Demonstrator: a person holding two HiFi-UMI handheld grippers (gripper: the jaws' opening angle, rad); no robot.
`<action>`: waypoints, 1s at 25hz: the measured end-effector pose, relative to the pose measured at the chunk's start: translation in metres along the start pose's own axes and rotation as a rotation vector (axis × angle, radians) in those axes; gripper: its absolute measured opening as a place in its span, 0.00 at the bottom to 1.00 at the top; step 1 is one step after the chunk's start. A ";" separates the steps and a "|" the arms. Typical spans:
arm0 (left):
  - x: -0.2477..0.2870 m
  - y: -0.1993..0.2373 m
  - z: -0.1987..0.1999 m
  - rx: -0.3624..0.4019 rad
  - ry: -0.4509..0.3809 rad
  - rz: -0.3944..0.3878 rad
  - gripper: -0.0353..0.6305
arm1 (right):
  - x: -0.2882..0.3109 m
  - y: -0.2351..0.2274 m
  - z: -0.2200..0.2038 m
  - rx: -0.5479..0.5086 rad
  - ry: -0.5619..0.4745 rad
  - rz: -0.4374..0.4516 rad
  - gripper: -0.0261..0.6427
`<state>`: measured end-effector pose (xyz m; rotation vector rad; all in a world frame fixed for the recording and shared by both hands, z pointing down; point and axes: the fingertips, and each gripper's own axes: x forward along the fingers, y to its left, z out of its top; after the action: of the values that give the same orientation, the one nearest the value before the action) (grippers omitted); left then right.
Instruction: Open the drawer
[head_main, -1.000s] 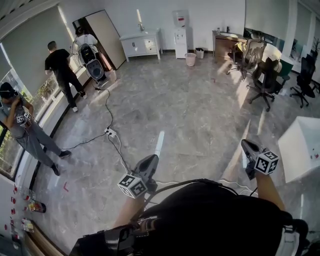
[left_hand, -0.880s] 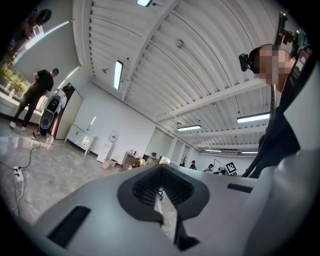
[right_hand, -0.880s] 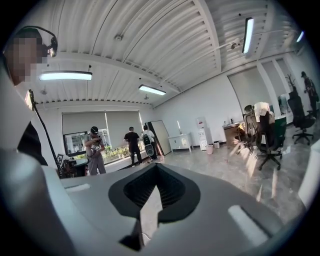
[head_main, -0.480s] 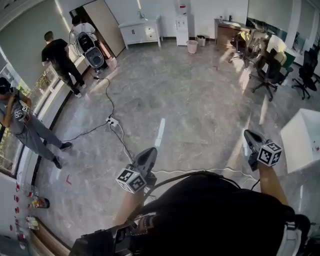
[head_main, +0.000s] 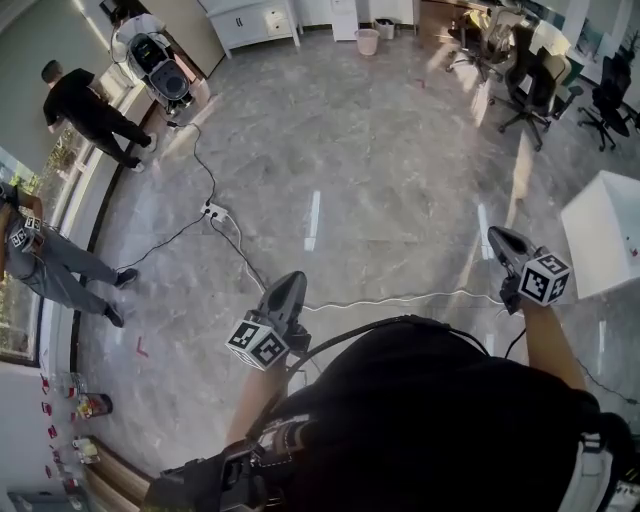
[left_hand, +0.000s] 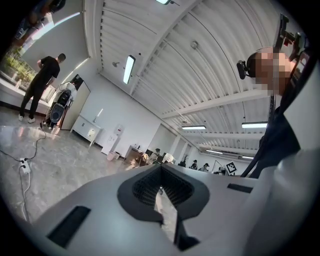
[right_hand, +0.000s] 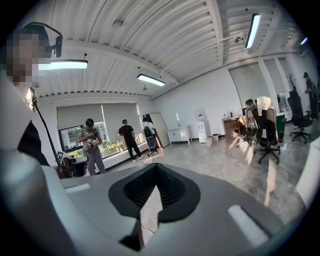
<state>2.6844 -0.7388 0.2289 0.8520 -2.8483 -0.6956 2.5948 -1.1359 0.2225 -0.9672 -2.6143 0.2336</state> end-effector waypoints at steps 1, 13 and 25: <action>0.006 0.000 0.000 -0.003 0.005 -0.005 0.06 | 0.001 -0.004 0.001 0.006 0.000 -0.004 0.04; 0.141 -0.022 -0.002 0.031 -0.003 0.049 0.05 | 0.029 -0.145 0.032 0.059 -0.041 0.042 0.04; 0.306 -0.066 -0.001 0.061 -0.021 0.090 0.06 | 0.089 -0.290 0.119 -0.001 -0.075 0.174 0.04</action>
<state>2.4605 -0.9536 0.1863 0.7228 -2.9196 -0.6135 2.3135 -1.3005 0.2132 -1.2097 -2.5979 0.3174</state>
